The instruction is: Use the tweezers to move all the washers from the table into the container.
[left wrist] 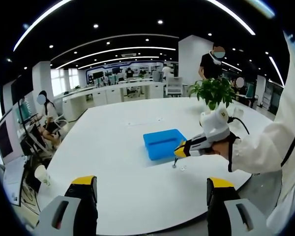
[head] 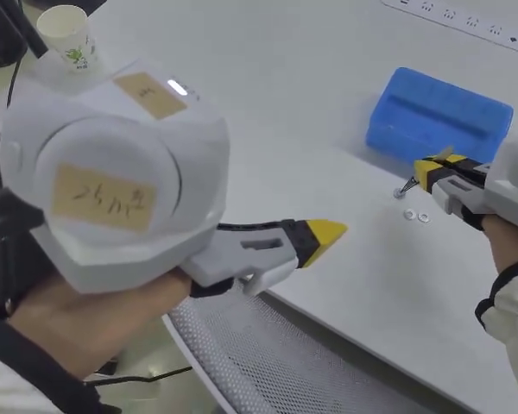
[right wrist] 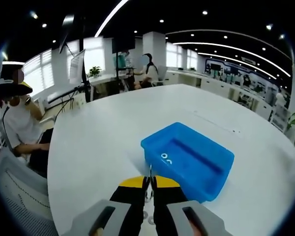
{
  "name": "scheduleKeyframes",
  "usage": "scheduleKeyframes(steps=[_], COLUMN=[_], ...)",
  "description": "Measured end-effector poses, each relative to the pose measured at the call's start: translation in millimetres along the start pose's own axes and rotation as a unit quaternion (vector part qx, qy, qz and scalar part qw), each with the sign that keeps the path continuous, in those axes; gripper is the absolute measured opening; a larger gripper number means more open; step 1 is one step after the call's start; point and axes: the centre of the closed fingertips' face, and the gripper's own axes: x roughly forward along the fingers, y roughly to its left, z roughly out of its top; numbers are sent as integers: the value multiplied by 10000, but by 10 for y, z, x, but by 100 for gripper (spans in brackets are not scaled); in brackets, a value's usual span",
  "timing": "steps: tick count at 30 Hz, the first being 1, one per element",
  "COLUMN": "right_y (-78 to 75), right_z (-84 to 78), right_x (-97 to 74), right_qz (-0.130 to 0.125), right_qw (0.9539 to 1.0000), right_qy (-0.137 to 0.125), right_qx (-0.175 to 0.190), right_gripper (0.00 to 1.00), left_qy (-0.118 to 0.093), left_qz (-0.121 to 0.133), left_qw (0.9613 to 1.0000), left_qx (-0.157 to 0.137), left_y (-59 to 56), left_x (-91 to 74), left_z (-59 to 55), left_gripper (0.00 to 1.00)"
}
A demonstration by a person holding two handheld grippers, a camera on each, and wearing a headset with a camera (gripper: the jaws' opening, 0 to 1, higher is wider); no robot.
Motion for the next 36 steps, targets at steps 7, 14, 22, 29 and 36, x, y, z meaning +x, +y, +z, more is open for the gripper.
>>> scheduleKeyframes(steps=[7, 14, 22, 29, 36], right_y=[24, 14, -11, -71, -126], right_z=[-32, -76, -68, -1, 50], right_x=[-21, -66, -66, -167, -326], right_qz=[-18, -8, 28, -19, -14], right_qw=[9995, 9995, 9996, 9998, 9995], right_qy=[20, 45, 143, 122, 75], right_qx=[-302, -328, -227, -123, 296], right_gripper=[1, 1, 0, 0, 0], left_qy=[10, -47, -125, -162, -154], left_qz=[0, -15, -19, -55, -99], left_qw=[10000, 10000, 9999, 9997, 9996], left_qx=[-11, 11, 99, 171, 235], left_y=[4, -1, -4, -44, -85], left_x=[5, 1, -25, -44, -63], left_z=[-15, 24, 105, 147, 155], left_gripper=[94, 94, 94, 94, 94])
